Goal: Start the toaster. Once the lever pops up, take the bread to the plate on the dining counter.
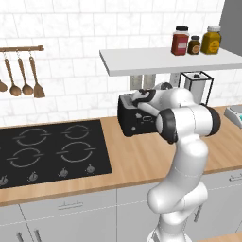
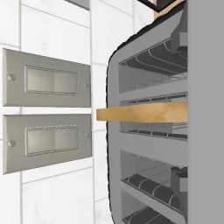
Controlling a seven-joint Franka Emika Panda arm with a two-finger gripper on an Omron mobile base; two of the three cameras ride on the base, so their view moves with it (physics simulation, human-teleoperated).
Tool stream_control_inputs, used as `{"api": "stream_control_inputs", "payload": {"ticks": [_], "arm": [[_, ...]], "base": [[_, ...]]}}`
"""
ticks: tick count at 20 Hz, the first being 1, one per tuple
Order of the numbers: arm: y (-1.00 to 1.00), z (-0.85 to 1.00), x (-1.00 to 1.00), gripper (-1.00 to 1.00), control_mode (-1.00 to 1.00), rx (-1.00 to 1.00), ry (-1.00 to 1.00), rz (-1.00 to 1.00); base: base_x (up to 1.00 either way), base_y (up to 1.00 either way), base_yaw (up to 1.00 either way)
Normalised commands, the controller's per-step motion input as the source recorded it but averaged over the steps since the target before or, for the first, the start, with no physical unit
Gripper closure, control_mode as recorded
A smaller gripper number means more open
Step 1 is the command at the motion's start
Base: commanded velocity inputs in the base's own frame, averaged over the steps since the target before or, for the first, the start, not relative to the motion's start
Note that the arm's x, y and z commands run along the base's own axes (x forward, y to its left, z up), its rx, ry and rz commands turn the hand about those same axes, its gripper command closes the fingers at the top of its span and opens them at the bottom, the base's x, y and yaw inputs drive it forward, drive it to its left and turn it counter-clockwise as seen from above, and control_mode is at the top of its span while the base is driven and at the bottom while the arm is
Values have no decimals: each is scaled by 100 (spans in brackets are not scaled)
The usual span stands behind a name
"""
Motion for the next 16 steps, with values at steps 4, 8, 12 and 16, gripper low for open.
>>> {"api": "stream_control_inputs", "payload": {"ticks": [4,8,12,16], "arm": [[0,0,11,-100,-100,0,0,0],[0,0,5,-100,-100,0,0,0],[0,0,0,-100,-100,0,0,0],[0,0,0,100,-100,0,0,0]], "base": [[0,0,0],[0,0,0],[0,0,0],[0,0,0]]}}
